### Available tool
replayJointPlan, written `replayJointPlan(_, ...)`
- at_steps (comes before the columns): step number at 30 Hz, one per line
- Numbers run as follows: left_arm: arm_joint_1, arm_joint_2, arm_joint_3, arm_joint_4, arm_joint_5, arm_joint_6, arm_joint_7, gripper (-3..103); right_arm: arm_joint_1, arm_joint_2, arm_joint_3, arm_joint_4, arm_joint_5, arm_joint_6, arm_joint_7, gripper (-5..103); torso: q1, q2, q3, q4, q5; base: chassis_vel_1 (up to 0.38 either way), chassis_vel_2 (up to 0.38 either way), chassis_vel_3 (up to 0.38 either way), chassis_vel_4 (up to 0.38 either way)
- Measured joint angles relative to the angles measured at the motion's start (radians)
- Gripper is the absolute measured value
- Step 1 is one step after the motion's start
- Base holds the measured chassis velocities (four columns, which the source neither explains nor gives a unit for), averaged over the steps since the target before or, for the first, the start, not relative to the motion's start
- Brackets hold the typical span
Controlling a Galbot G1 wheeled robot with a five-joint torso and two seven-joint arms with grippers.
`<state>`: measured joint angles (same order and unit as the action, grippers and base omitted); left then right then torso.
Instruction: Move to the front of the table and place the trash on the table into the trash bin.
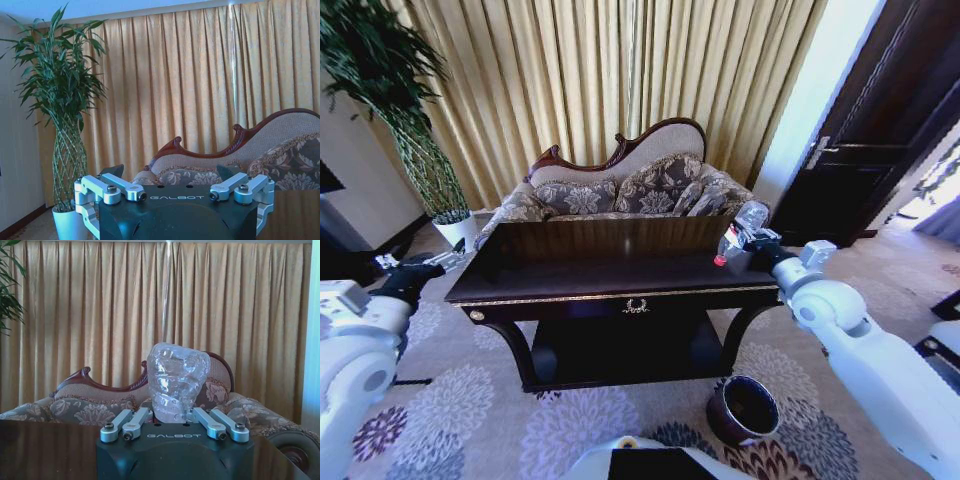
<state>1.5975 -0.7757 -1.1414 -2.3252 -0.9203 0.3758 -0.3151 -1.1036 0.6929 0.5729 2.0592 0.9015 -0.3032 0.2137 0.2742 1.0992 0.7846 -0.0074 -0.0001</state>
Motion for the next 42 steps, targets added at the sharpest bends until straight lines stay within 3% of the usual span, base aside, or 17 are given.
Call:
replayJointPlan(28,-0.013,-0.012,0.016,0.001,-0.005,-0.005,0.002,100,-0.055,0.000,0.054,0.023,0.005,-0.001,-0.002,25,0.000,0.000,0.000,0.0001,-0.0001,0.109,-0.121,-0.116,0.119)
replayJointPlan(36,-0.015,-0.030,0.036,-0.004,0.002,-0.008,0.002,100,-0.116,0.039,0.055,-0.021,-0.054,0.020,-0.042,25,-0.001,0.000,0.000,0.0003,-0.0003,0.050,-0.054,-0.055,0.043)
replayJointPlan(42,-0.011,-0.040,0.037,-0.022,0.004,-0.009,0.004,100,-0.176,0.097,0.039,-0.185,-0.159,0.078,-0.084,25,0.000,0.000,0.000,0.0000,0.0001,0.000,0.000,0.000,0.000)
